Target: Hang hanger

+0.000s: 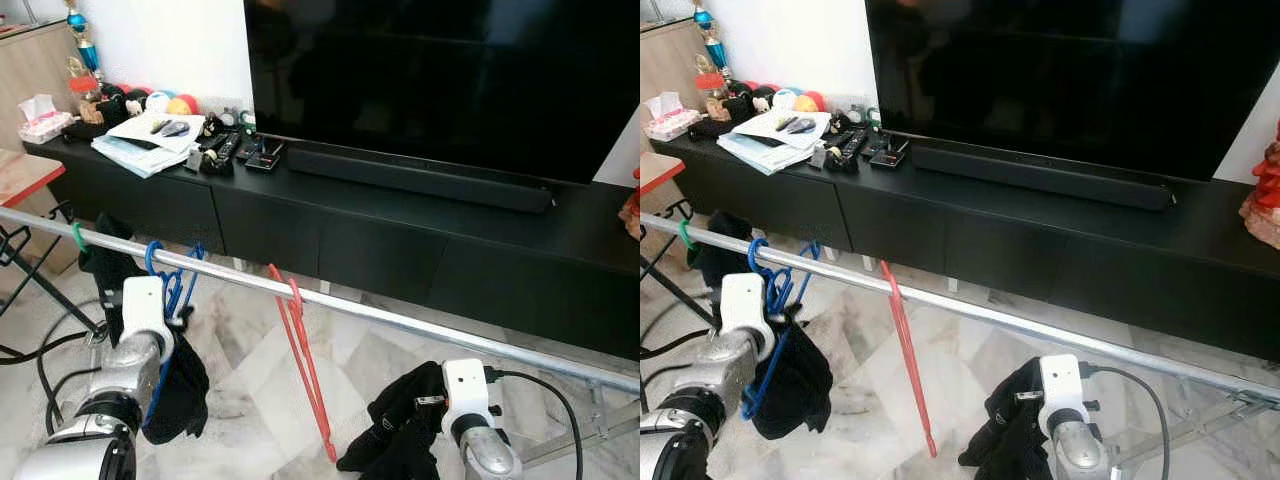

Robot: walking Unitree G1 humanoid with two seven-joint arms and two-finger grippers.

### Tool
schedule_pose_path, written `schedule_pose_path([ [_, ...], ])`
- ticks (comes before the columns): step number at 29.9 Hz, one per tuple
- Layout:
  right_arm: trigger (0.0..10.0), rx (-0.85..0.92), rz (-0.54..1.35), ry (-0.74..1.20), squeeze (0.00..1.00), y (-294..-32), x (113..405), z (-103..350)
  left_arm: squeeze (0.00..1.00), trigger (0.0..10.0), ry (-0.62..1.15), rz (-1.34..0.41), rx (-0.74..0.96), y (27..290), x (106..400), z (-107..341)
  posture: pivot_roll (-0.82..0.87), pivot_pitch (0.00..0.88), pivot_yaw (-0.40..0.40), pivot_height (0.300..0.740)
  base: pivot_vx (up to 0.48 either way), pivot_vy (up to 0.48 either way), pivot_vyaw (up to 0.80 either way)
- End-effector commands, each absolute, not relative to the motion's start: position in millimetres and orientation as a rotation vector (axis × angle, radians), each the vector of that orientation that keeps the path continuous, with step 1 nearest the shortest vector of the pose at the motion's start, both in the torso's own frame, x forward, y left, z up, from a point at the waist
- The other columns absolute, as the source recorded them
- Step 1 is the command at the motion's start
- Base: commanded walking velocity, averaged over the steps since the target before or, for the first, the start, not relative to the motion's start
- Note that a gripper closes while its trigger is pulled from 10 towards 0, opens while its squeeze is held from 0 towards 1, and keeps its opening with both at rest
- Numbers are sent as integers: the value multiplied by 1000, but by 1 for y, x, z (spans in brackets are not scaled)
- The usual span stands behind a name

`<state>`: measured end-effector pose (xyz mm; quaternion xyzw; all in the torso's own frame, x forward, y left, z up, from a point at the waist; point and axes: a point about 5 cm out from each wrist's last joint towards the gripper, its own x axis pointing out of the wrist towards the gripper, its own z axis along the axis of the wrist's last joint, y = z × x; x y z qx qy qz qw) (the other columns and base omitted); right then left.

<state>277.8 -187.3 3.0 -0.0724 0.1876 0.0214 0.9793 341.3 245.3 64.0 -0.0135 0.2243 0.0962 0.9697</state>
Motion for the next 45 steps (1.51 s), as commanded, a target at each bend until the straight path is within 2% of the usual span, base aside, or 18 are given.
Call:
schedule_pose_path([
  [1,10000,-153,43,346,0,-189,281,9,0,0,492,203,-67,246,337,57,-48,43,-6,740,0,0,0],
  [11,10000,-157,44,348,0,-191,280,9,0,0,482,221,-94,242,339,57,-50,47,-11,740,0,0,0],
  [26,10000,-147,46,342,0,-187,281,10,0,0,369,302,57,254,350,82,-43,48,-6,740,0,0,0],
  [45,10000,-150,46,339,0,-188,281,10,0,0,362,273,2,245,350,78,-45,48,-10,740,0,0,0],
])
